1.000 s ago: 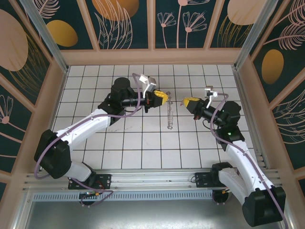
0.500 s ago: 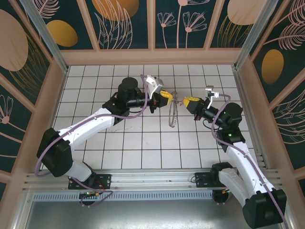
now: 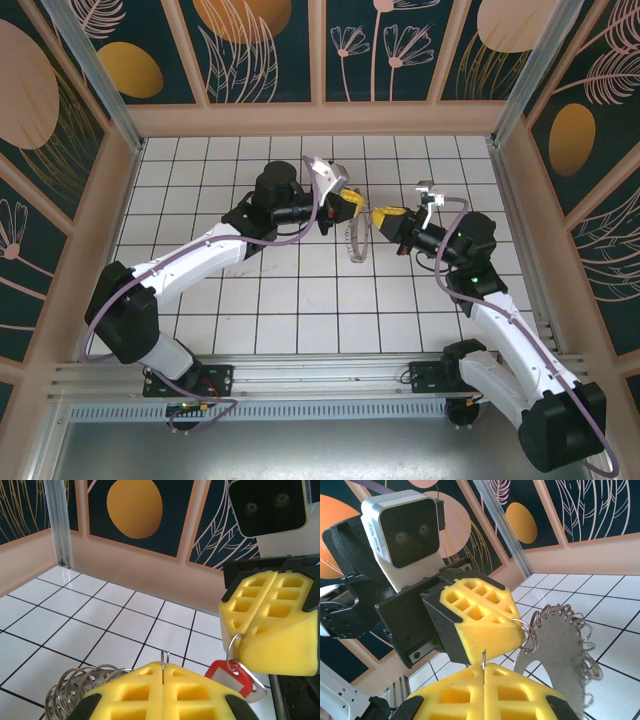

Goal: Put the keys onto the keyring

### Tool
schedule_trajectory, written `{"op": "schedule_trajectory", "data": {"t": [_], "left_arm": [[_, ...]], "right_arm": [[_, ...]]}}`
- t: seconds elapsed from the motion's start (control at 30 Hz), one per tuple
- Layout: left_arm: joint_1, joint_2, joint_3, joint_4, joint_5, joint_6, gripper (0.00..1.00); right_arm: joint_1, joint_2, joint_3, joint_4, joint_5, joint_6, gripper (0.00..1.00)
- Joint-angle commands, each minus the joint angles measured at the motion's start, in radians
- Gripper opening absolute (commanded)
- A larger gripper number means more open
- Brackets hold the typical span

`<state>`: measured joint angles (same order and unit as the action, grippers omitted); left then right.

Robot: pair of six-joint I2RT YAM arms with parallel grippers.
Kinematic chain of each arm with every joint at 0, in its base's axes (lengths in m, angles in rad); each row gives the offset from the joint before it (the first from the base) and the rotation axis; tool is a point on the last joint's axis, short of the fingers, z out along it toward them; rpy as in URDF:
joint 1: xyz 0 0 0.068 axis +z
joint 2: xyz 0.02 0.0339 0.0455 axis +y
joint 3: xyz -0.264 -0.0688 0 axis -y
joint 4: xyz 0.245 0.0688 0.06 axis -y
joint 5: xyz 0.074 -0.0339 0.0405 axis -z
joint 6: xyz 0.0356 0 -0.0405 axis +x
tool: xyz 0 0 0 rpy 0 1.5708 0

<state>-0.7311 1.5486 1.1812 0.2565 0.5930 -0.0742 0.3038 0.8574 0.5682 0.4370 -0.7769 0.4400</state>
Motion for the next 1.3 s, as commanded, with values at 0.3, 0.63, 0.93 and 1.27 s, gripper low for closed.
{"op": "schedule_trajectory", "data": {"t": [0.3, 0.63, 0.93, 1.27], "left_arm": [[-0.014, -0.014, 0.043, 0.017, 0.041, 0.024, 0.0], [-0.023, -0.024, 0.044, 0.017, 0.054, 0.025, 0.0], [-0.031, -0.026, 0.045, 0.016, 0.06, 0.028, 0.0], [-0.039, -0.044, 0.044, 0.018, 0.056, 0.03, 0.0]], "right_arm": [[0.017, 0.014, 0.061, -0.012, 0.058, -0.057, 0.0], [0.017, 0.013, 0.065, -0.029, 0.08, -0.07, 0.0], [0.017, 0.017, 0.076, -0.029, 0.083, -0.07, 0.0], [0.016, 0.022, 0.061, -0.035, 0.101, -0.08, 0.0]]}}
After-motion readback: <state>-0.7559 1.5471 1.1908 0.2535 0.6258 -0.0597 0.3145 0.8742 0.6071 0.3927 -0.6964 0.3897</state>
